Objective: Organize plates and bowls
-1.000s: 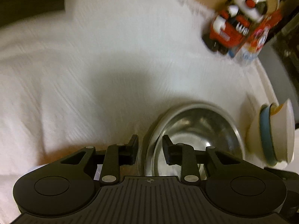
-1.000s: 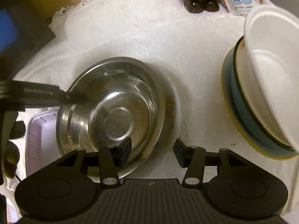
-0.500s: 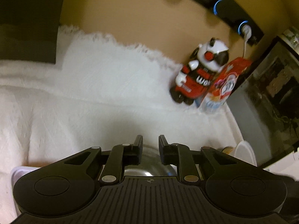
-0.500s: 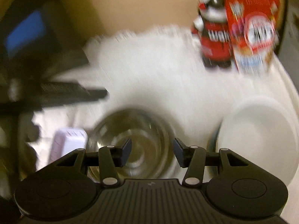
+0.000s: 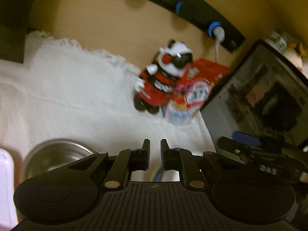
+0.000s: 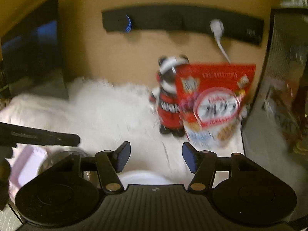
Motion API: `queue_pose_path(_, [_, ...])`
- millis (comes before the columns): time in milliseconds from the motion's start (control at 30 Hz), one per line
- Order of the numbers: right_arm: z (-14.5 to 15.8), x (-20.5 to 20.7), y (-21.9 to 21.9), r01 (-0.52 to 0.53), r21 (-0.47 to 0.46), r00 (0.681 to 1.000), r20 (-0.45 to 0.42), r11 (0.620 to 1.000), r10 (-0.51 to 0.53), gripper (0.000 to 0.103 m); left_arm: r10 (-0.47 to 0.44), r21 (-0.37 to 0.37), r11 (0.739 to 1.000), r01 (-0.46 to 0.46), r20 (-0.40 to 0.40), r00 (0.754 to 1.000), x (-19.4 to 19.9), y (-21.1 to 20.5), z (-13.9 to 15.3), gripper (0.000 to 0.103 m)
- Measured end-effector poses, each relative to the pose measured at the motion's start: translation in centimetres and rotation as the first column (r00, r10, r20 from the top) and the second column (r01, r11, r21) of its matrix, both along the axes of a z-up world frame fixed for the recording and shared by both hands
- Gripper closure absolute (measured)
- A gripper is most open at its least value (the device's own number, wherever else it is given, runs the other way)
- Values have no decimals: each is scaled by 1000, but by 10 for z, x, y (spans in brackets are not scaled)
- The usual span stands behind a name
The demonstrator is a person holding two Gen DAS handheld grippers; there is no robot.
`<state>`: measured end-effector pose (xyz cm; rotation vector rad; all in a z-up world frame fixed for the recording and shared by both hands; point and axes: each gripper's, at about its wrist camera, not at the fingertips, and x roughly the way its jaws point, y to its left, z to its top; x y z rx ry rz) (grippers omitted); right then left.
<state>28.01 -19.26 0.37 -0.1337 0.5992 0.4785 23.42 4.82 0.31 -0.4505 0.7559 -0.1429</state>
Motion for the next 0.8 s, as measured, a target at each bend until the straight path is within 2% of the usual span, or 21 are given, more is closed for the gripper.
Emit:
queue_pose_path(133, [-14,10,-8,4,-31,1000,-31,1000,-5,43,-35,108,993,36,-9,999,-3,-28,4,90])
queue_pose_path(267, [-31,13,-17,-14,-2,993,-121,1000,14,43,-32,83,996,37,-59,998,0,-39,1,89])
queue_pose_path(433, [-42,9,-40,11,10,990,-141,1000,-10,43,34,138,990,-22,-88,996,-3,-47,4,86])
queue_pose_path(567, [-66,11,-51,17,-23,981,-194,1000,-21,43,48,169,985,-29,-110,993,0,-58,1,86])
queue_pose_path(667, [-81,15,-53,20,-25,971,-240,999,-25,43,31,180,984,-4,-152,988,8,-70,-10,86])
queue_pose_path(800, [-89,16,-52,9,-18,966,-258,1000,-13,43,4,210,977,43,-216,976,17,-83,-28,85])
